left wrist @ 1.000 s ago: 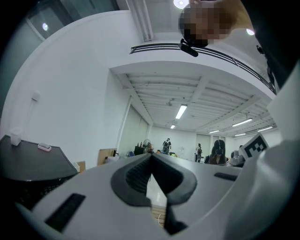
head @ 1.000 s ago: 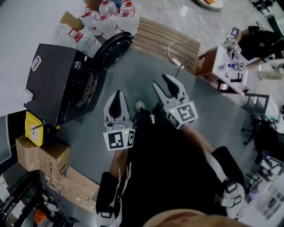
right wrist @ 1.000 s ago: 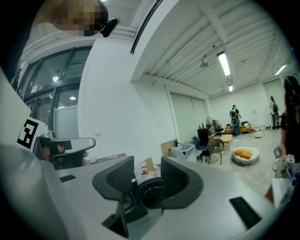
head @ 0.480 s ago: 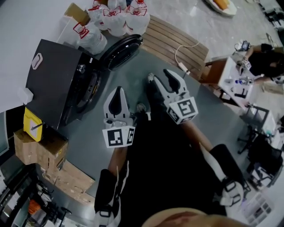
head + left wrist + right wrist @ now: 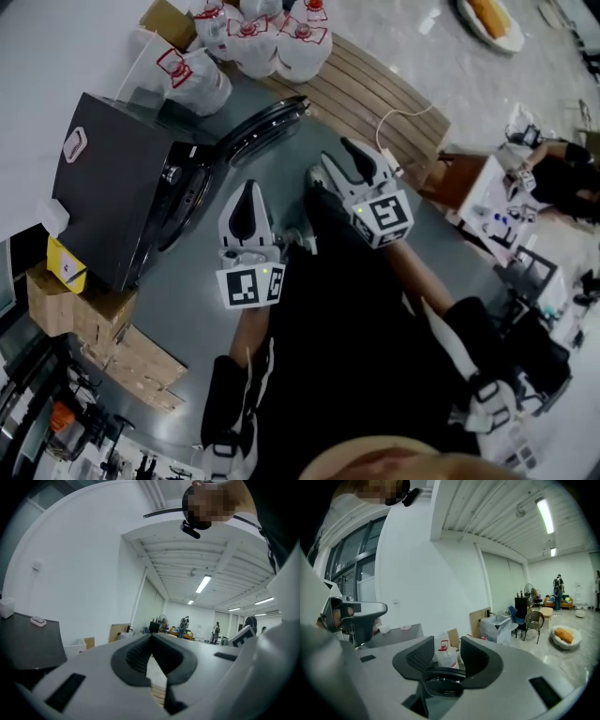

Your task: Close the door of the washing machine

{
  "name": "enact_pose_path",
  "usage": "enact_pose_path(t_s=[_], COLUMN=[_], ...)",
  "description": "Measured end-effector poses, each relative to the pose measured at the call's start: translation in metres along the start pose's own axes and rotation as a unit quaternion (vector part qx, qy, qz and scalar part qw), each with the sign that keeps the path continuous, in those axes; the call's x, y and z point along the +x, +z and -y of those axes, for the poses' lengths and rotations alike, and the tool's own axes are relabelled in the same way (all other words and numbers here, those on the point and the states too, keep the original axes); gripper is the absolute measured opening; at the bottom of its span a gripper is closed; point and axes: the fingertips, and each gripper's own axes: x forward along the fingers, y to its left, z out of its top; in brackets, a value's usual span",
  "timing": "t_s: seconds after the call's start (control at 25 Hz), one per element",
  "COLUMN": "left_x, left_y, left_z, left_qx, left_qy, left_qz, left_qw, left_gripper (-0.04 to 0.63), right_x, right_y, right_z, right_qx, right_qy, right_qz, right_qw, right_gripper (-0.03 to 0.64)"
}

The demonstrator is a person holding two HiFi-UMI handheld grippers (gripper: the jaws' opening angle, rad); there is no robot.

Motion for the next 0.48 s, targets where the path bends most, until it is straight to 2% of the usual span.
enact_pose_path(t_s=[0.12,0.28,0.48], left_x=[0.039,0.086,0.136], left_y=[0.0,-0.007,-0.023], left_z=[0.001,-0.003,-0.011], left_qx=[-0.009,-0.013,-0.016], left_qy=[0.004,0.021,0.042], left_qz=[0.0,-0.008,-0.022], left_qw=[1.0,0.9997,0.9988], left_gripper=[0.006,0.005,0.005], right_x=[0.034,0.077,0.136], right_y=[-0.007,-0.022,-0.054], right_z=[0.031,0.06,0.098], right_qx=[-0.018,-0.021,-0.078], right_qy=[0.027,0.066,0.11], right_qz=[-0.027,-0.093,-0.152], right_qw=[0.999,0.993,0.979], right_gripper=[0.17,0.17,0.164])
